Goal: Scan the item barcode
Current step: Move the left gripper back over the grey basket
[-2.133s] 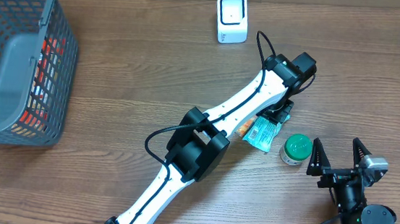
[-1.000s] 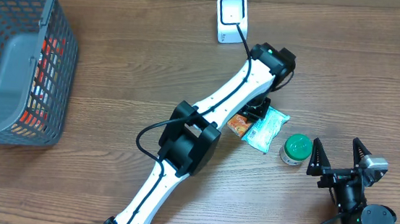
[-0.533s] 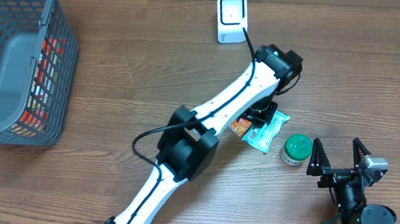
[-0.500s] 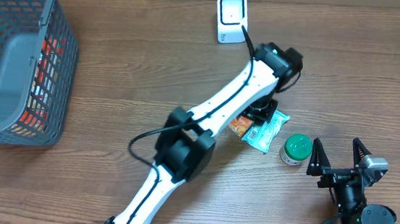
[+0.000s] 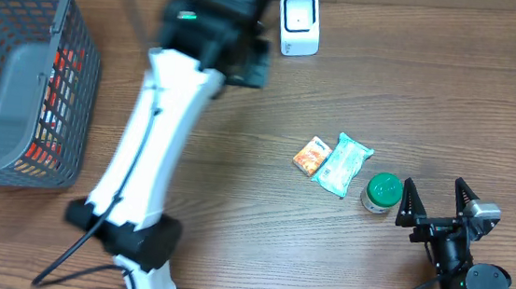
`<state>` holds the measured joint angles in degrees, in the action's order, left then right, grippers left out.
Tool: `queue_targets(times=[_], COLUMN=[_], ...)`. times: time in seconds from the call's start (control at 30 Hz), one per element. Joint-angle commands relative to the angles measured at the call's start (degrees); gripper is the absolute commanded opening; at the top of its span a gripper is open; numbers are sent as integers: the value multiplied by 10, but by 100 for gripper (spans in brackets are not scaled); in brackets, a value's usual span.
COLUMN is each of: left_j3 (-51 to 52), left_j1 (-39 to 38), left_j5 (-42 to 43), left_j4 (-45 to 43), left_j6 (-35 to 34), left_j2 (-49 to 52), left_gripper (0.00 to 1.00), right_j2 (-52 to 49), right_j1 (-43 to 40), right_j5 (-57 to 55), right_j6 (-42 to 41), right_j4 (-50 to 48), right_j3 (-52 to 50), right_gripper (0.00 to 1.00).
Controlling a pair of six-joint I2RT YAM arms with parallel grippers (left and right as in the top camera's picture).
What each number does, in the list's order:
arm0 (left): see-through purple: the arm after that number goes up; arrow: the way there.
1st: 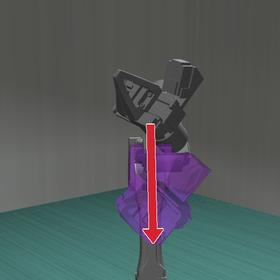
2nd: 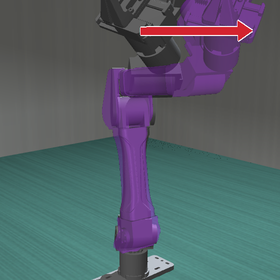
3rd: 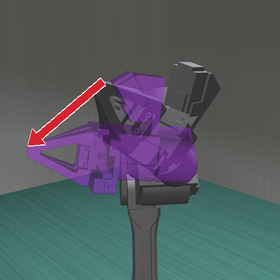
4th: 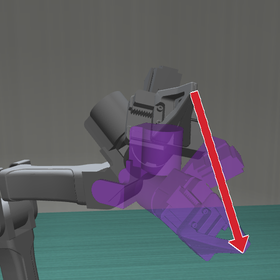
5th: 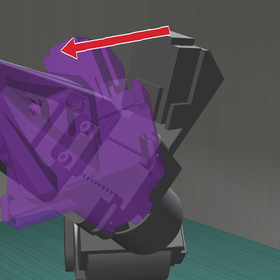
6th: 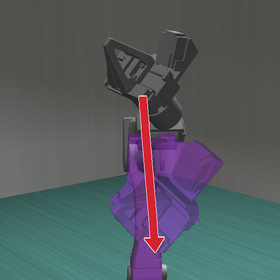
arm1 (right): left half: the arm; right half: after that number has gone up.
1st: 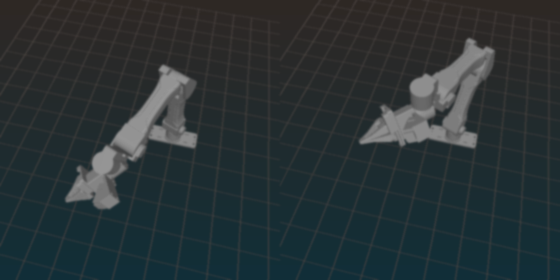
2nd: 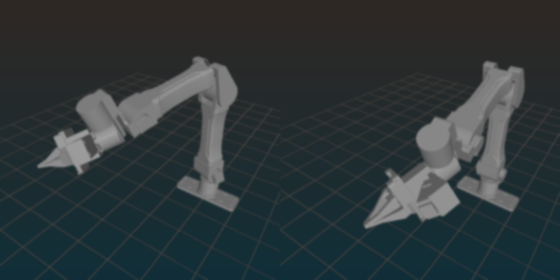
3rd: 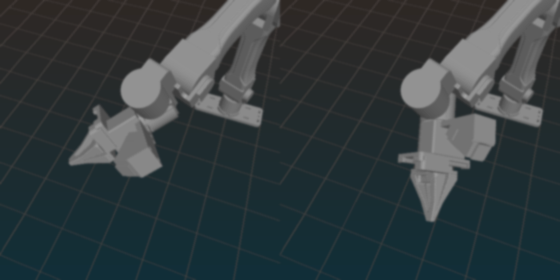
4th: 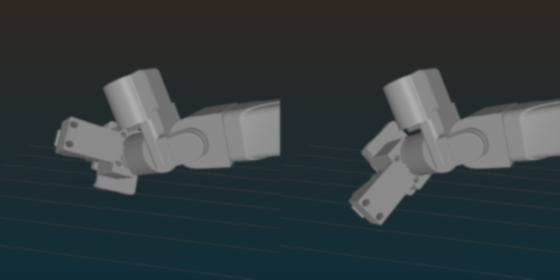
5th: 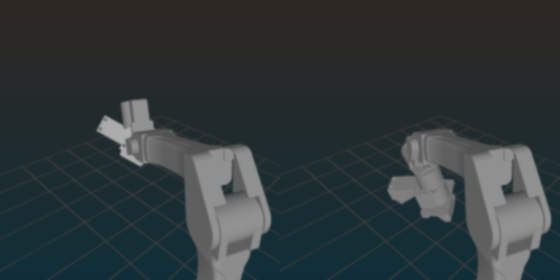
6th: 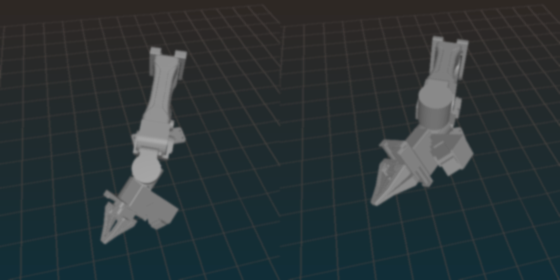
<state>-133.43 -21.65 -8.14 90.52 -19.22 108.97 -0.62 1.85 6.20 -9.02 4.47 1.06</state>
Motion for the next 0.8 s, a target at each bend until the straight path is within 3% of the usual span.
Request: queue_targets(times=[0.0,0.13,0.2,0.37,0.77], left_j3=[-2,-2,-2,-2,-2], left_j1=[58,124,158,247,410], left_j5=[-13,-15,-15,-46,-39], left_j4=[-11,-35,-46,-64,-96], left_j6=[9,21,26,30,56], left_j2=[-64,-98,-106,-92,15], left_gripper=[62,88,95,100,100], right_j2=[4,4,4,4,4], right_j1=[-3,-3,-3,-3,-3], right_j5=[1,1,1,1,1], right_j6=[-2,-2,-2,-2,-2], right_j4=[-3,-3,-3,-3,-3], right_j3=[-6,-6,-6,-6,-6], right_gripper=[100,100,100,100,100])
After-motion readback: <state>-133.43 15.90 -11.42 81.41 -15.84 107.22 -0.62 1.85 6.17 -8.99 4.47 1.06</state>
